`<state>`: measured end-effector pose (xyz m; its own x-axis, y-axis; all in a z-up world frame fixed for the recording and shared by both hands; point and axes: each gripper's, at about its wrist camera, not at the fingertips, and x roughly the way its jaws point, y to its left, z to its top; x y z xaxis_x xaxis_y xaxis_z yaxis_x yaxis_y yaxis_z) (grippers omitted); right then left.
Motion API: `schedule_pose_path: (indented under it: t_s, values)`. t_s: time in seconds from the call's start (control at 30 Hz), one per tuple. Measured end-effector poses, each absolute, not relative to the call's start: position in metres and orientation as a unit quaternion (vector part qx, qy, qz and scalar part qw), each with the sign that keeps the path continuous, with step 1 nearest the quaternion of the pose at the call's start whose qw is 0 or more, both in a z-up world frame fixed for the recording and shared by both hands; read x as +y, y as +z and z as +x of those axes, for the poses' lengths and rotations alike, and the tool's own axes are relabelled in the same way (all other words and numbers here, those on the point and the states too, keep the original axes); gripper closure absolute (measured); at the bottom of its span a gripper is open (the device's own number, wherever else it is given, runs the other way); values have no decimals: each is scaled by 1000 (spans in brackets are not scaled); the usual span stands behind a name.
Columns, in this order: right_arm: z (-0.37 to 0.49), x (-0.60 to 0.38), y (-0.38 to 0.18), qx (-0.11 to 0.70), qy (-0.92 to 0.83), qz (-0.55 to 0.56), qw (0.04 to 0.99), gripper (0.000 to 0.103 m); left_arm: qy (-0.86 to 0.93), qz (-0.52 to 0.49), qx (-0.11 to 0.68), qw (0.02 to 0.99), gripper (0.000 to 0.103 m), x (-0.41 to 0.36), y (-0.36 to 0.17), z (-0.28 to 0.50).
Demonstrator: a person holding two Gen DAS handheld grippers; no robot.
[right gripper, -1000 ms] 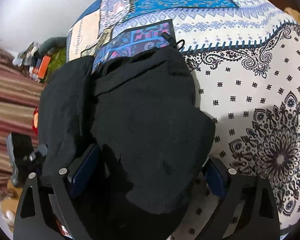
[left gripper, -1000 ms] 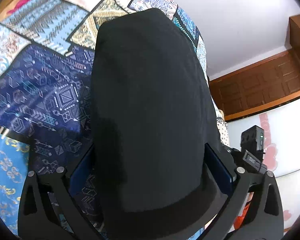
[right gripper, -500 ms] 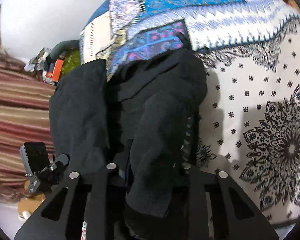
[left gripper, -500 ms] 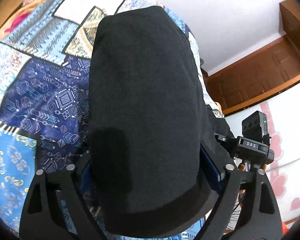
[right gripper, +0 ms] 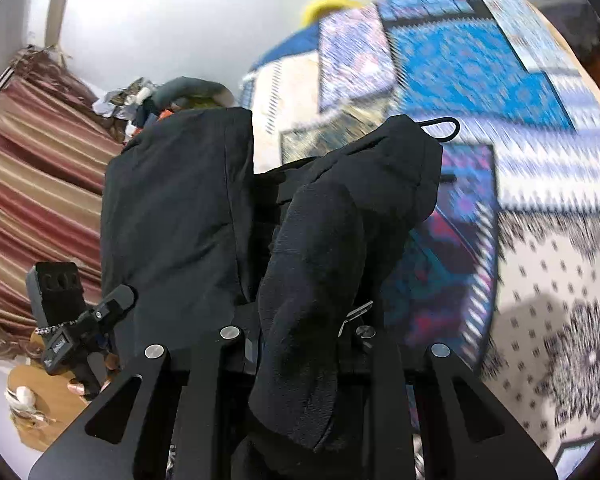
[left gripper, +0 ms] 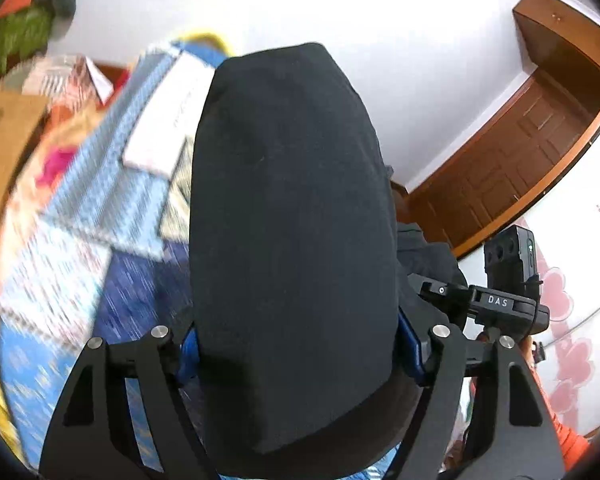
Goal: Fold large clothes
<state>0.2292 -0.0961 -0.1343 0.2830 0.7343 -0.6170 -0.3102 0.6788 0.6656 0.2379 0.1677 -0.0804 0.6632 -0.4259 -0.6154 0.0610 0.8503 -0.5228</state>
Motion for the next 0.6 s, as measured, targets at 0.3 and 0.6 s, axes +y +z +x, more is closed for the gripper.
schedule_pose_path:
  t_s: [0.3, 0.6]
  values:
    - [285, -31, -118, 454, 355, 209, 790, 83, -109, -237, 353, 899, 28, 235, -71, 295]
    - [338, 42, -181, 491, 331, 156, 791, 83, -64, -298, 412, 859, 28, 302, -168, 349]
